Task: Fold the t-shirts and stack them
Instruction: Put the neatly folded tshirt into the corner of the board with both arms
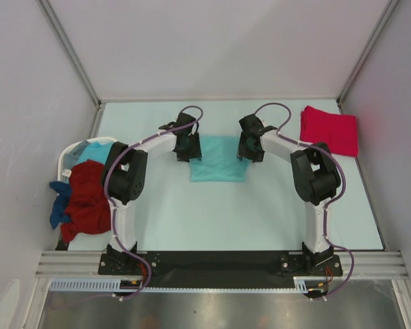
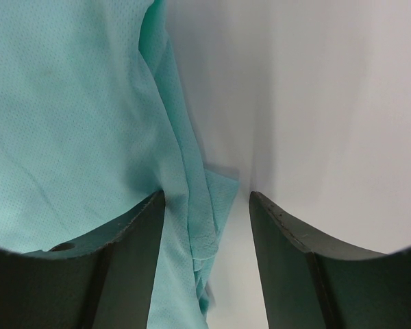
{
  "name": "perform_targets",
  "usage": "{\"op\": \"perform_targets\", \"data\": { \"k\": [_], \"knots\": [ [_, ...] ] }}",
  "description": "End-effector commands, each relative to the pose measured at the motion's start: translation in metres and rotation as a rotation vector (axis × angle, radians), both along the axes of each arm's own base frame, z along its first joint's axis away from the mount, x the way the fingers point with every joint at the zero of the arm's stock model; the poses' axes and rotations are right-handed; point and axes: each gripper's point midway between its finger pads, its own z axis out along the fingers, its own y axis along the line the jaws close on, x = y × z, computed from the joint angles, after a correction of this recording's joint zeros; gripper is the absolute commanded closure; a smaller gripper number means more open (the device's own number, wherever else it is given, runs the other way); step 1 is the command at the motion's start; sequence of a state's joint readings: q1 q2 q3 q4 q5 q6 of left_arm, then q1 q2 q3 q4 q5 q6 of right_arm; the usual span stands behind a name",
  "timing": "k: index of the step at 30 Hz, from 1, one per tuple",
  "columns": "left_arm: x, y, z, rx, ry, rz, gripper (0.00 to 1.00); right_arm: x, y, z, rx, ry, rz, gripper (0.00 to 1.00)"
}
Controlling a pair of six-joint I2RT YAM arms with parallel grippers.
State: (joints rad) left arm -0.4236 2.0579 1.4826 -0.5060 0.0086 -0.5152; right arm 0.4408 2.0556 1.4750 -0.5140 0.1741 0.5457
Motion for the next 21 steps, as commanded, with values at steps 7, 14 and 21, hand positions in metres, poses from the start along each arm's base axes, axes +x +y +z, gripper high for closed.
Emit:
{"op": "perform_targets", "data": {
  "k": [7, 14, 21],
  "knots": [
    [0.001, -0.016, -0.016, -0.107, 0.046, 0.001, 0.49, -0.001, 0.004, -0.019, 0.019, 0.038, 0.011, 0.43],
    [0.002, -0.015, -0.011, -0.101, 0.032, -0.004, 0.62, -0.002, 0.006, -0.019, 0.027, 0.038, 0.013, 0.53],
    [0.003, -0.012, -0.006, -0.084, 0.017, -0.003, 0.82, -0.003, 0.005, -0.019, 0.020, 0.038, 0.011, 0.68]
  ]
}}
